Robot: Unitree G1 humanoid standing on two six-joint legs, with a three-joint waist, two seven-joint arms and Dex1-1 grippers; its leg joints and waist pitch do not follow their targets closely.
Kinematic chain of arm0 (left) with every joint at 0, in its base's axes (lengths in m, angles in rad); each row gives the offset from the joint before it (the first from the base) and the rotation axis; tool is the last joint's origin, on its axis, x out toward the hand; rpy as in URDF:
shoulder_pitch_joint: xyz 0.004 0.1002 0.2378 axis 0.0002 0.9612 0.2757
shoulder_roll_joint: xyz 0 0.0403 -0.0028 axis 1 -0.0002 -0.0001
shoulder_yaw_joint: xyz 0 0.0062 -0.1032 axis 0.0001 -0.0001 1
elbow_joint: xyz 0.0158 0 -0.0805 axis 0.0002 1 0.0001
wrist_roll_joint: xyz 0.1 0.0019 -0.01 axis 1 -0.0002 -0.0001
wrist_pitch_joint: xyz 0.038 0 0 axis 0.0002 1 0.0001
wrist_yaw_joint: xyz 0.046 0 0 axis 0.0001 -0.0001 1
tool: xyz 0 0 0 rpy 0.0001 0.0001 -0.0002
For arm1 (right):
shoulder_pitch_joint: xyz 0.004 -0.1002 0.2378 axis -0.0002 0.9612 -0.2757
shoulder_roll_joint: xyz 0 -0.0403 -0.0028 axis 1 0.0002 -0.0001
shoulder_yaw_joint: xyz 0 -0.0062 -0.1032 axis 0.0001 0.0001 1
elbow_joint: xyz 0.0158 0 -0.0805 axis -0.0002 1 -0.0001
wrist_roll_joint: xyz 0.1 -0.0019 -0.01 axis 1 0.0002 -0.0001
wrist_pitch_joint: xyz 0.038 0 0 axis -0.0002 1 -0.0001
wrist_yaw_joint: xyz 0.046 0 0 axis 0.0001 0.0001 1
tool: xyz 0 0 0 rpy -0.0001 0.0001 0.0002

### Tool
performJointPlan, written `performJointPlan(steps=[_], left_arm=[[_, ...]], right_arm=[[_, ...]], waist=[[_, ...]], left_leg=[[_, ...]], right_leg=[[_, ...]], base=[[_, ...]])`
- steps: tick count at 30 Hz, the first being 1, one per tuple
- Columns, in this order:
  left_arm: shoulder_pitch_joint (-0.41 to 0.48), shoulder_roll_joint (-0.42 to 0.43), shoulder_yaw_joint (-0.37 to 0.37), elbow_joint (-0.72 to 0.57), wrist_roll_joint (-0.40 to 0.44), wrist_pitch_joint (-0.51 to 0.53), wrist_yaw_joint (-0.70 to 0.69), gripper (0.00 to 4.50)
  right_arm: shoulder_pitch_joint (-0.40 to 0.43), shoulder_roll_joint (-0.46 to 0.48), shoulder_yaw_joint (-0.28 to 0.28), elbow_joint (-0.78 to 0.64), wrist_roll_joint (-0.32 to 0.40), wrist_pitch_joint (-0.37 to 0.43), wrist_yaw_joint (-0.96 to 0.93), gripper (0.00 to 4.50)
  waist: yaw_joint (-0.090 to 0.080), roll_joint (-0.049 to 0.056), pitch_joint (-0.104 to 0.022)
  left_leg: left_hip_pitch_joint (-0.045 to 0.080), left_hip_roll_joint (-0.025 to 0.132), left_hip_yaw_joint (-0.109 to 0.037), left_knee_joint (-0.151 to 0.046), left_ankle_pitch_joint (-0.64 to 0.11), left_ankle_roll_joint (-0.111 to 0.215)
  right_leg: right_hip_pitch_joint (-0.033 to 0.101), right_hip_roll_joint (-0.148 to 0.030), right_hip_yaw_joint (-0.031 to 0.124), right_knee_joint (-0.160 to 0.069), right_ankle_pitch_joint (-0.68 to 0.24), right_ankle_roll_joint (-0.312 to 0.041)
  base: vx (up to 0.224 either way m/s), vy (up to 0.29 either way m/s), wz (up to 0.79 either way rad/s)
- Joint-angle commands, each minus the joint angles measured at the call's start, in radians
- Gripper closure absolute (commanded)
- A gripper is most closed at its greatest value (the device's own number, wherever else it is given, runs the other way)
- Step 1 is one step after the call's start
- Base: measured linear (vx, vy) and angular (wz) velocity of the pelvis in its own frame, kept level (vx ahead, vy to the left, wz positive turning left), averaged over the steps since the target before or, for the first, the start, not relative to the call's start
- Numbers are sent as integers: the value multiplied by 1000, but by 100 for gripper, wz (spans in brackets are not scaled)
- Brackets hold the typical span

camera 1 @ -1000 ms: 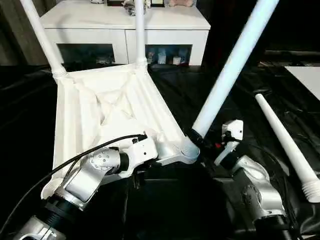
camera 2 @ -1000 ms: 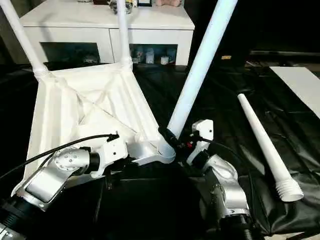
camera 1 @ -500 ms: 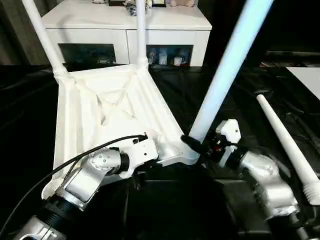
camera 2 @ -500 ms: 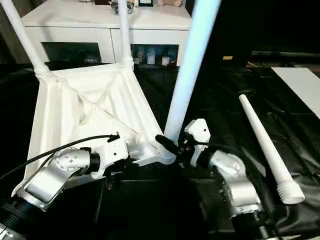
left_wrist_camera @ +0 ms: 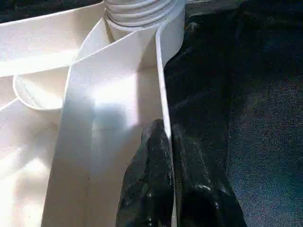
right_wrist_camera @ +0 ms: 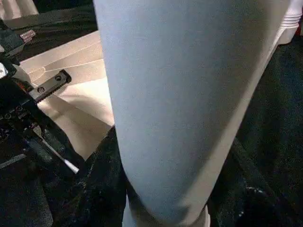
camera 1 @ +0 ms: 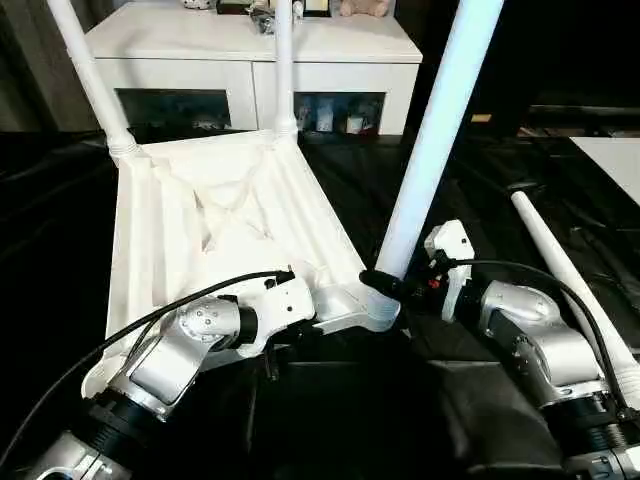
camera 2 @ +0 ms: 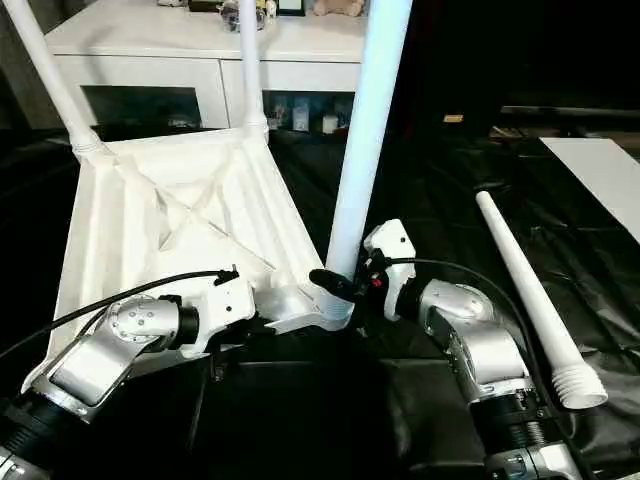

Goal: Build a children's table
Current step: Rotate leg to tighten

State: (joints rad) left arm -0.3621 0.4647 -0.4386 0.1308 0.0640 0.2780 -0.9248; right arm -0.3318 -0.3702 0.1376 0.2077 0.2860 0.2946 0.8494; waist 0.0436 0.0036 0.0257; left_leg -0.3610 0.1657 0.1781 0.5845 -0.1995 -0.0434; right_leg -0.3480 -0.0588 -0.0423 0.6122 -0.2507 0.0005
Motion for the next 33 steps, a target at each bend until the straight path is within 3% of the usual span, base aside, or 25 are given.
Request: performJointPlan(steps=[1,4,8,9,10,11,12,13,14,15,16,17,18,20,22,23,27,28,32,33], left_arm=[[-6,40,5,29,34,-7,0,450],[-5,45,6,36,34,-10,-3,450],[4,40,11,47,29,8,5,450],[7,15,17,59,26,41,33,450],[7,15,17,59,26,41,33,450],[6,-6,19,65,28,63,57,450],[1,-69,27,76,31,125,125,450],[0,-72,28,77,30,127,127,450],[-17,-157,45,84,21,204,206,450],[-23,-184,51,87,18,226,230,450],[-50,-264,76,105,3,293,297,450],[-50,-264,76,105,3,293,298,450],[-78,-320,80,127,0,319,339,450],[-109,-377,71,154,6,331,376,450],[-147,-450,72,205,22,330,446,450],[-147,-450,72,205,22,330,446,450],[-154,-490,99,202,39,352,494,450],[-153,-489,103,196,38,357,494,450],[-156,-461,110,197,44,350,494,450],[-160,-451,111,205,48,341,494,450]], right_arm=[[76,-32,53,113,-65,76,-9,266],[79,-24,59,115,-80,75,-32,266],[45,30,20,178,-115,49,-171,266],[14,77,-19,239,-133,46,-302,266],[14,77,-19,239,-133,46,-302,266],[-1,101,-30,266,-144,42,-364,266],[-36,154,-54,328,-171,29,-515,266],[-37,156,-55,330,-171,29,-519,266],[-77,216,-91,388,-158,31,-639,266],[-90,234,-103,404,-151,33,-670,266],[-130,274,-124,455,-140,23,-746,266],[-130,274,-124,455,-140,23,-746,266],[-169,305,-137,502,-127,15,-789,266],[-220,338,-150,563,-119,-8,-841,266],[-288,376,-178,643,-102,-35,-924,266],[-288,376,-178,643,-102,-35,-924,266],[-354,406,-220,726,-87,-95,-968,266],[-359,408,-223,732,-84,-103,-962,266],[-380,411,-211,760,-99,-164,-880,266],[-386,413,-212,764,-94,-187,-842,231]], waist=[[-4,9,-20],[-6,8,-16],[-7,8,-18],[-15,8,-16],[-22,9,-12],[-29,6,-13],[-35,10,-11],[-41,10,-8],[-47,8,-8],[-53,8,-8],[-56,10,-10],[-61,11,-10],[-62,11,-10],[-66,10,-12],[-69,11,-13],[-68,9,-15],[-61,7,-23],[-61,2,-23],[-57,1,-29],[-57,2,-28]], left_leg=[[14,77,-35,-94,-329,-31],[21,75,-36,-96,-383,-42],[18,74,-37,-98,-363,-43],[18,72,-40,-101,-379,-57],[16,71,-41,-103,-400,-66],[10,70,-51,-107,-436,-78],[13,71,-54,-110,-470,-92],[16,70,-55,-109,-500,-103],[30,68,-60,-104,-558,-112],[33,65,-65,-102,-570,-109],[30,66,-66,-105,-574,-108],[27,66,-67,-107,-575,-111],[26,63,-71,-108,-588,-107],[32,62,-62,-104,-589,-95],[29,60,-61,-104,-575,-89],[30,60,-62,-104,-571,-87],[16,64,-50,-104,-452,-60],[15,64,-48,-103,-447,-53],[6,66,-44,-101,-375,-29],[8,66,-42,-100,-372,-24]], right_leg=[[-2,-91,56,-91,-211,-193],[-7,-93,58,-99,-288,-182],[-6,-92,60,-98,-273,-177],[-8,-94,58,-98,-310,-179],[-11,-93,57,-100,-343,-175],[-2,-94,51,-101,-406,-151],[-12,-95,51,-104,-449,-136],[-20,-95,52,-108,-483,-132],[-28,-97,51,-117,-554,-112],[-31,-98,51,-122,-562,-108],[-25,-97,50,-120,-550,-106],[-23,-95,49,-117,-528,-109],[-21,-93,42,-123,-521,-100],[-33,-90,48,-127,-459,-114],[-31,-91,49,-125,-436,-123],[-29,-91,48,-125,-427,-124],[-16,-93,52,-111,-241,-159],[-15,-93,51,-112,-243,-162],[-5,-92,50,-106,-189,-176],[-7,-92,50,-107,-189,-185]], base=[[0,0,0],[0,0,0],[0,0,0],[0,0,0],[0,0,0],[-44,12,-19],[-44,12,-19],[0,0,0],[0,0,0],[0,0,0],[0,0,0],[0,0,0],[0,0,0],[0,0,0],[0,0,0],[0,0,0],[0,0,0],[0,0,0],[0,0,0],[0,0,0]])
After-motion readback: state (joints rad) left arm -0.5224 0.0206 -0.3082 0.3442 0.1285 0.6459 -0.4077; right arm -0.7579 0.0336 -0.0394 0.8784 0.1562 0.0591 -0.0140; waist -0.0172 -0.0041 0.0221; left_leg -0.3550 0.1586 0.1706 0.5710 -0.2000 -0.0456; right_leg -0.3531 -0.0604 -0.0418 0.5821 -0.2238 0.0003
